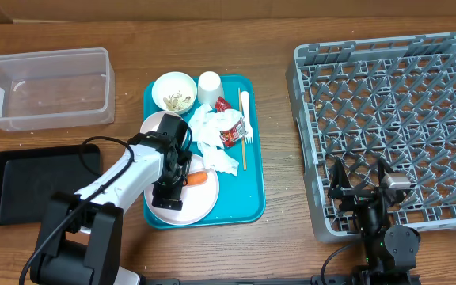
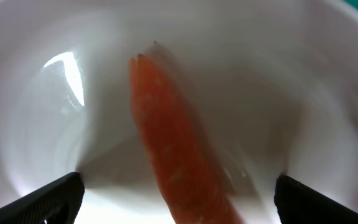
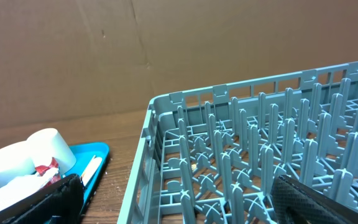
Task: Sort waste into correct bins and load items into the dishwasher rack
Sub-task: 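Reach the left gripper to the carrot on the white plate, then grasp the carrot with the left gripper and drop it on the black tray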
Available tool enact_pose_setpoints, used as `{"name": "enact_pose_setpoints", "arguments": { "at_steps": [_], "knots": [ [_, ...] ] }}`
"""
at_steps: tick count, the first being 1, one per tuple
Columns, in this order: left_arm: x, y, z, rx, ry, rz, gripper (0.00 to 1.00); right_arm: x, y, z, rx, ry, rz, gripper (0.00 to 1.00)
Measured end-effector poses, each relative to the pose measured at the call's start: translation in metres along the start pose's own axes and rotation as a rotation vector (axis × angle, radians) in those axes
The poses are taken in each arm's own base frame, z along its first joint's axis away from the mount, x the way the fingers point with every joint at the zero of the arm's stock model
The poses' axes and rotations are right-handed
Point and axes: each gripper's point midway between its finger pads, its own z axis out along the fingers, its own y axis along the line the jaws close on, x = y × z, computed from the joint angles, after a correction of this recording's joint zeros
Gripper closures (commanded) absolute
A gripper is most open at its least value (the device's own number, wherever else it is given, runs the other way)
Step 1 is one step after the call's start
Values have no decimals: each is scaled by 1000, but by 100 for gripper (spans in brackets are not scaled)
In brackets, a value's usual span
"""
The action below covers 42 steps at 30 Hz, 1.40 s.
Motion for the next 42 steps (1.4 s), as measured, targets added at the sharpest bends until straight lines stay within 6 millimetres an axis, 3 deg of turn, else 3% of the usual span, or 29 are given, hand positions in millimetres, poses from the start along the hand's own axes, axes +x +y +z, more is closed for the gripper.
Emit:
{"name": "enact_pose_setpoints", "arguments": {
  "at_steps": [8,12,14,18,21,22,23,27,37,42],
  "knots": [
    [-2,-1,0,4,-14,-2,2,0,0,0,0,0,0,0],
    [-1,-5,1,7,-10,-9,14,0,0,0,0,0,0,0],
    [0,-6,1,7,-5,-11,16,0,0,0,0,0,0,0],
    [1,-6,1,7,3,-21,31,0,0,0,1,0,0,0],
    [3,-6,1,5,12,-24,22,0,0,0,1,0,0,0],
    [5,-6,1,2,24,-25,30,0,0,0,0,0,-1,0],
    [7,-5,1,1,35,-25,47,0,0,0,1,1,0,0],
    [11,-5,2,-2,58,-26,70,0,0,0,1,0,0,0],
    [12,-3,2,-12,63,-4,96,0,0,0,0,0,0,0],
    [11,1,1,-31,64,49,96,0,0,0,1,0,0,0]
  ]
}}
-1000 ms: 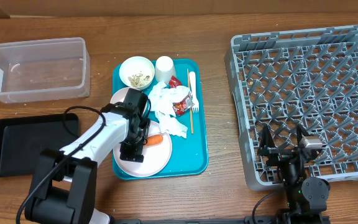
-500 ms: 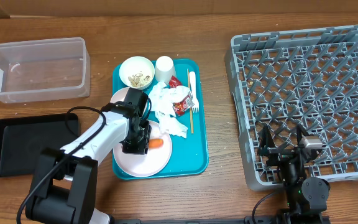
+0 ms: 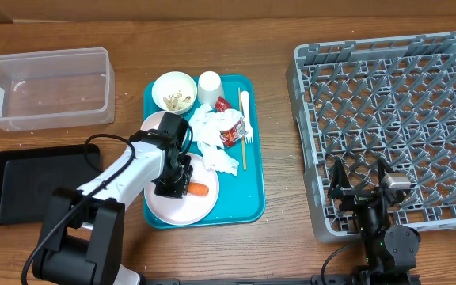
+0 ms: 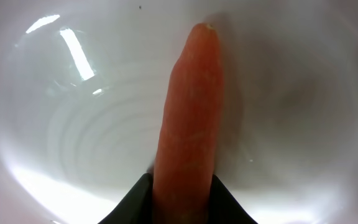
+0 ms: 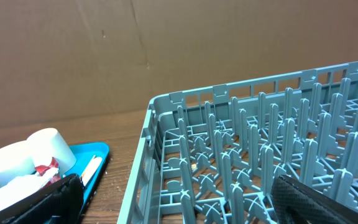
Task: Sort waste into correct bins and load items into the dishwasher rack
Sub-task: 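Grasp the carrot with the left gripper and drop it on the black tray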
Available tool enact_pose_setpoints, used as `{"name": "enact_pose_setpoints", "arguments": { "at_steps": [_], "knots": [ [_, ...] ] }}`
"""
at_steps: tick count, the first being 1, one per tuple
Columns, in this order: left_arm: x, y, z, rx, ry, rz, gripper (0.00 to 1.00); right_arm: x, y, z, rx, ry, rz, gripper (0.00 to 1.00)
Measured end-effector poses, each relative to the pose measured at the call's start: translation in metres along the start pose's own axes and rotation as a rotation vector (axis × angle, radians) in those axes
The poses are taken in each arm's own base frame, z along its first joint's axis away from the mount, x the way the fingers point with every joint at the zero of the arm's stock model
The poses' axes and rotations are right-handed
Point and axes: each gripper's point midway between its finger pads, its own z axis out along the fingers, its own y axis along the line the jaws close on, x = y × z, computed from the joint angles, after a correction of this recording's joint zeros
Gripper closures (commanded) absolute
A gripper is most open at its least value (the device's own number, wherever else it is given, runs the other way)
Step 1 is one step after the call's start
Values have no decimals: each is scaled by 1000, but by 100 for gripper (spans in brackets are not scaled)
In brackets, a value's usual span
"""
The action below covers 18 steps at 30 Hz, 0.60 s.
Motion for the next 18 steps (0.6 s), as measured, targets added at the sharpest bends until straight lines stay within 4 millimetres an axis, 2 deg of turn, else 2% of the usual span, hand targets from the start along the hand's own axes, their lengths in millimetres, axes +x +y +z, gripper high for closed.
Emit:
{"name": "enact_pose_setpoints", "arguments": {
  "at_steps": [5,7,11,14,17,18],
  "knots": [
    [0,23,-5,-101,1,46,96,0,0,0,-1,1,0,0],
    [1,22,-13,-107,2,69,96,0,0,0,0,1,1,0],
    [3,10,-53,-59,-15,132,96,0,0,0,0,0,0,0],
    [-16,10,-90,-49,-82,109,95,0,0,0,-1,1,1,0],
    [-45,14,-117,-54,-143,30,92,0,0,0,0,0,0,0],
    [-62,13,-126,-43,-170,-13,91,0,0,0,0,0,0,0]
  ]
}}
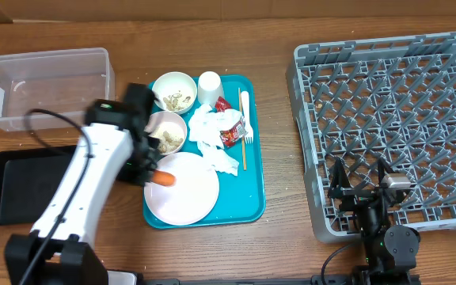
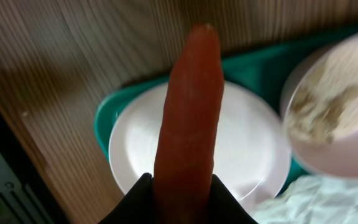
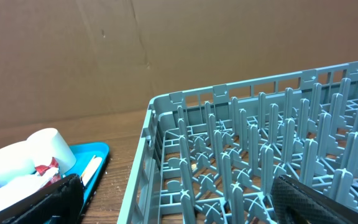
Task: Sort waste into correct bins and load items into the dishwasher rack
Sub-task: 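Grasp the carrot with the left gripper and drop it on the black tray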
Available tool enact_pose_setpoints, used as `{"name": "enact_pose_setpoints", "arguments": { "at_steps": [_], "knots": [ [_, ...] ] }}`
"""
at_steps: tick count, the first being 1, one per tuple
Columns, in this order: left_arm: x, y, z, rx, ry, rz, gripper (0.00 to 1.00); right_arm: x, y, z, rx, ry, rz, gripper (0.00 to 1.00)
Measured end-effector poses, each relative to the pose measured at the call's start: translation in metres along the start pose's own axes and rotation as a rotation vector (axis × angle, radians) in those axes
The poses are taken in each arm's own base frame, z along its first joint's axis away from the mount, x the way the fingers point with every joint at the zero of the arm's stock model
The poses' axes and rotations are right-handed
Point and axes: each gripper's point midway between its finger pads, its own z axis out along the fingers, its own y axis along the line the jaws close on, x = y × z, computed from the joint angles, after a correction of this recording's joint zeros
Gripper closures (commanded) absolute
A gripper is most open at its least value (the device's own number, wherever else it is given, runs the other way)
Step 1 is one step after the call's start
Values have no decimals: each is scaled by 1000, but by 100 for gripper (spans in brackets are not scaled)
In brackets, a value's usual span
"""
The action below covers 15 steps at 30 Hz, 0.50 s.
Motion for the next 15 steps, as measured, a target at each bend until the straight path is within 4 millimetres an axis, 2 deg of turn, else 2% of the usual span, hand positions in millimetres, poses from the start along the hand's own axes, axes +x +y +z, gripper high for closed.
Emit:
{"name": "enact_pose_setpoints", "arguments": {
  "at_steps": [3,6,8,9,11,15],
  "knots": [
    [-45,3,-3,9,-38,-101,91,0,0,0,0,0,0,0],
    [-95,19,0,4,-52,-223,90,0,0,0,0,0,0,0],
    [-136,38,2,9,-57,-337,89,0,0,0,0,0,0,0],
    [-147,45,3,8,-60,-371,88,0,0,0,0,0,0,0],
    [-183,69,5,22,-70,-483,88,0,0,0,0,0,0,0],
    [-219,86,11,55,-106,-584,88,0,0,0,0,1,0,0]
  ]
}}
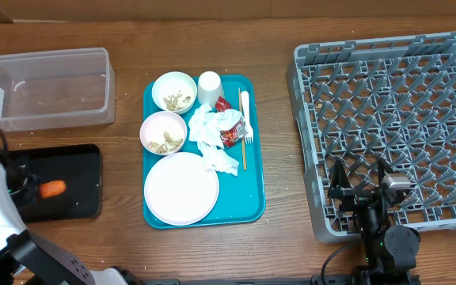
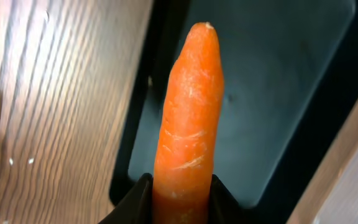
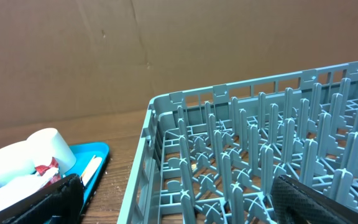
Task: Sort waste into correct bins and load items into the dishwasher rack
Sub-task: 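Grasp the carrot with the left gripper and drop it on the black tray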
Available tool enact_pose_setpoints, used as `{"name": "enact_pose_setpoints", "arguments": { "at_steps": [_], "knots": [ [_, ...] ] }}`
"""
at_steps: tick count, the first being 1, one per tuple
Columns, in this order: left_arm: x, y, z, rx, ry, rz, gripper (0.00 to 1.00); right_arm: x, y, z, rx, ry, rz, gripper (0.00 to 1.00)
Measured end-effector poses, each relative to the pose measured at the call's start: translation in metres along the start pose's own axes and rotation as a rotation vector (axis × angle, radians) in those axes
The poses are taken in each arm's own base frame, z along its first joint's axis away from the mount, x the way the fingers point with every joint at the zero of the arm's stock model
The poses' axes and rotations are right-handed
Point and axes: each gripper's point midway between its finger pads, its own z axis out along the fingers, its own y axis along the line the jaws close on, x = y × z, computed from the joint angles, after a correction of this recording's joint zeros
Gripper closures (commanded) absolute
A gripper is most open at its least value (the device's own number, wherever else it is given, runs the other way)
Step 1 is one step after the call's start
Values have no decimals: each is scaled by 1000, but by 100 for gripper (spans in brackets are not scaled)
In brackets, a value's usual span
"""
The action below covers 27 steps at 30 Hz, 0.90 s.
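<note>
An orange carrot (image 1: 52, 188) hangs over the black tray (image 1: 81, 202) at the far left, with my left gripper (image 1: 41, 188) shut on its thick end. In the left wrist view the carrot (image 2: 188, 112) points away from me above the tray's dark floor (image 2: 278, 93), clamped by the left gripper (image 2: 180, 194). The grey dishwasher rack (image 1: 394, 119) stands at the right with nothing in it. My right gripper (image 1: 362, 188) rests open at the rack's near left corner, and the right wrist view shows the right gripper (image 3: 179, 205) wide apart over the rack (image 3: 241, 162).
A clear plastic bin (image 1: 46, 54) sits behind the black tray. The teal tray (image 1: 253, 186) carries a white plate (image 1: 182, 188), two bowls with scraps (image 1: 174, 91) (image 1: 163, 132), a white cup (image 1: 209, 85), crumpled napkins (image 1: 212, 142), a red wrapper (image 1: 232, 133), a fork (image 1: 245, 107) and a chopstick (image 1: 241, 150).
My left gripper has moved left with the carrot, from above the plate's left edge to above the black tray. The right arm has not moved.
My left gripper stood open around the carrot lying on the white plate. It was then shut on the carrot, still on the plate. After that it held the carrot at the teal tray's left edge, and now it holds it over the black tray.
</note>
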Motion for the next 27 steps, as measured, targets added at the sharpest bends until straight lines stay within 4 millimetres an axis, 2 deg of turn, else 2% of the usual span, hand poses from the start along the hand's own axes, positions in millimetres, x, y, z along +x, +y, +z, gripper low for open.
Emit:
{"name": "enact_pose_setpoints", "arguments": {
  "at_steps": [3,5,7,9,10,11,12,13,14,15,19,21,23,25,27],
  "knots": [
    [-14,-8,18,-14,-18,-24,87,0,0,0,0,0,0,0],
    [-14,-8,34,-57,-10,-15,82,0,0,0,0,-1,0,0],
    [-11,-6,53,-113,8,0,73,0,0,0,0,0,0,0],
    [-9,-5,69,-155,22,15,71,0,0,0,0,0,0,0],
    [-8,-4,74,-168,26,23,64,0,0,0,0,0,0,0],
    [-8,-4,79,-179,31,29,53,0,0,0,0,0,0,0],
    [-7,-3,82,-190,37,47,47,0,0,0,0,0,0,0],
    [-7,-3,83,-189,38,61,29,0,0,0,0,0,0,0],
    [-7,-6,83,-178,41,77,18,0,0,0,0,0,0,0],
    [-6,-8,83,-169,45,95,14,0,0,0,0,0,0,0],
    [-1,-10,80,-156,88,169,14,0,0,0,0,0,0,0],
    [0,-9,72,-169,106,187,14,0,0,0,1,-1,0,0],
    [0,-17,50,-164,119,218,14,0,0,0,0,-1,1,0],
    [5,-27,37,-133,130,270,13,0,0,0,0,0,0,0],
    [20,-42,19,-62,140,363,10,0,0,0,0,-1,0,0]
  ]
}}
